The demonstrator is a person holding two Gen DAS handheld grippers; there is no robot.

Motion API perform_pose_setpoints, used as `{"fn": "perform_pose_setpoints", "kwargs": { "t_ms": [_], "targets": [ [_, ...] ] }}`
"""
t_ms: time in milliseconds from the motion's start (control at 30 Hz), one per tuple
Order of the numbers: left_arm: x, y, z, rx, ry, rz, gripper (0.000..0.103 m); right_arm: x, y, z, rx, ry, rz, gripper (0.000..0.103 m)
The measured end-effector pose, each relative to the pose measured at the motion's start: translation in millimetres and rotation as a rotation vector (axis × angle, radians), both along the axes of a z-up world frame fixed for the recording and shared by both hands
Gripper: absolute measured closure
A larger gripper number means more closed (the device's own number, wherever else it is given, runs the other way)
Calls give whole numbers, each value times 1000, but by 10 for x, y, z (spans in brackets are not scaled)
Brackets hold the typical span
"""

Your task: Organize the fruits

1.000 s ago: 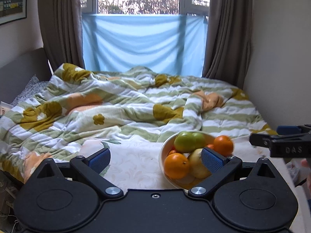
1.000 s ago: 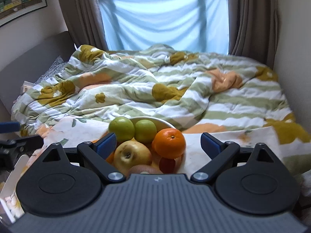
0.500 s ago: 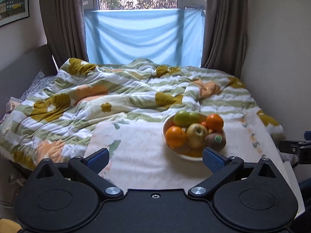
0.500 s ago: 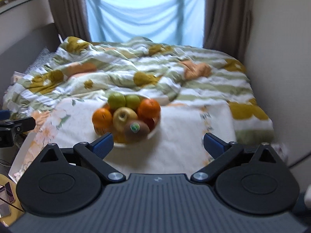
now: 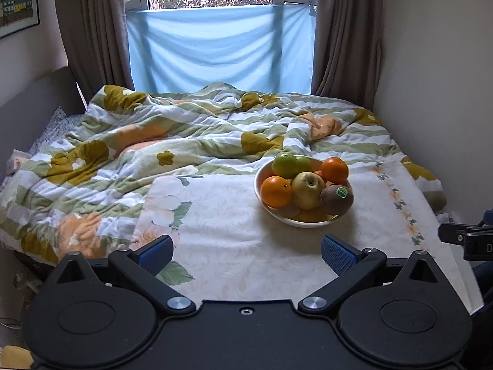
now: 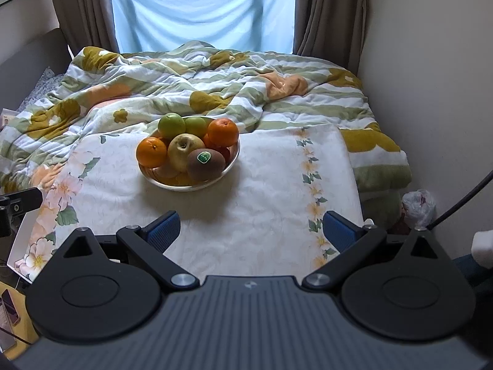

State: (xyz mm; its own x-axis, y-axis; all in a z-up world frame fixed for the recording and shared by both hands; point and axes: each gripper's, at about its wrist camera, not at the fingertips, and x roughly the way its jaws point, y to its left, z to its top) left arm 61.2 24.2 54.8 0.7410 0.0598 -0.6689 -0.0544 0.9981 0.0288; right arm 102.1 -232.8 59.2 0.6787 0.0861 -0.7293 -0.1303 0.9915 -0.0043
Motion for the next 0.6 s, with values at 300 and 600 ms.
{"fn": "perform_pose_setpoints", "kwargs": {
  "t_ms": [300, 600],
  "targets": [
    [14, 49, -21, -13, -9, -1, 0, -29, -18, -15, -1, -8, -32, 0],
    [44, 80, -52, -46, -6, -4, 0, -11, -9, -25, -3, -4, -38, 0]
  ]
}}
